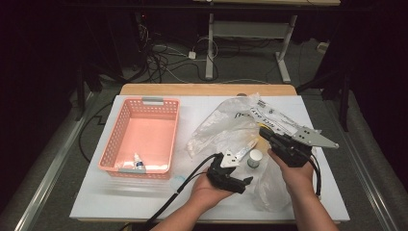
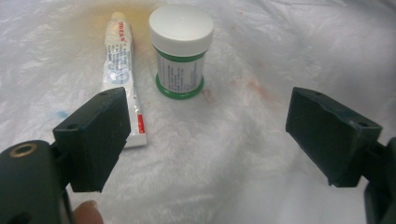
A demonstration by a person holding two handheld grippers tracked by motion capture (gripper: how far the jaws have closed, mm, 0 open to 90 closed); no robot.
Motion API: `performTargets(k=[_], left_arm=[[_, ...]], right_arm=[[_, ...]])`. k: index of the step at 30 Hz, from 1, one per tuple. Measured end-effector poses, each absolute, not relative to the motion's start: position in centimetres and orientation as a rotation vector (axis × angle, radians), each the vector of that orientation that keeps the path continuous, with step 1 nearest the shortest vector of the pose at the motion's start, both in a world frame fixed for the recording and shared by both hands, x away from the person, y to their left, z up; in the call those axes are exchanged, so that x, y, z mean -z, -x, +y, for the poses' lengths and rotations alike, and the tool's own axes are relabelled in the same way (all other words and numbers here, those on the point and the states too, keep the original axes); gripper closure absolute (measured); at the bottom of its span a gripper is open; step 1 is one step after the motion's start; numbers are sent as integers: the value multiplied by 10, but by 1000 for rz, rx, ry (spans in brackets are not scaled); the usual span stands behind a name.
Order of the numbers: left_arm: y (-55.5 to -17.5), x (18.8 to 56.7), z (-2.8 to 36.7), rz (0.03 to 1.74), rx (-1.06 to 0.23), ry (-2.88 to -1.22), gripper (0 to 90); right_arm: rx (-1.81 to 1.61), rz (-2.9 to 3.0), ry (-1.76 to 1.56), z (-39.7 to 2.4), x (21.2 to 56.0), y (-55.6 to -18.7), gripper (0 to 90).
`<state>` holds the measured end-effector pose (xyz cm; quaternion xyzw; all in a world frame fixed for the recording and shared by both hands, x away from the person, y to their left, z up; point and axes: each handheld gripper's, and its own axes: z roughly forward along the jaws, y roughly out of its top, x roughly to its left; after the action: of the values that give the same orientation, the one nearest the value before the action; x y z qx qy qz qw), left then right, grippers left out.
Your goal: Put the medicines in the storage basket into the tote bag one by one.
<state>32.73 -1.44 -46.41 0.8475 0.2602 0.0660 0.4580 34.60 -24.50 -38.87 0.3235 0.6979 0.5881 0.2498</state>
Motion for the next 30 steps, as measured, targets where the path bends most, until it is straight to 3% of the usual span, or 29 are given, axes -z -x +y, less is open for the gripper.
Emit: performTargets(k=[7, 17, 30], left_arm=[[-309, 452, 7, 642, -141, -2058, 0], [-296, 433, 40, 663, -138, -2029, 0], [-292, 422, 99, 754, -234, -2021, 0]], right_arm=[[-1596, 1898, -883, -246, 389, -346, 900], [-1592, 1899, -884, -245, 389, -346, 900], [-1589, 1899, -880, -245, 389, -346, 900]])
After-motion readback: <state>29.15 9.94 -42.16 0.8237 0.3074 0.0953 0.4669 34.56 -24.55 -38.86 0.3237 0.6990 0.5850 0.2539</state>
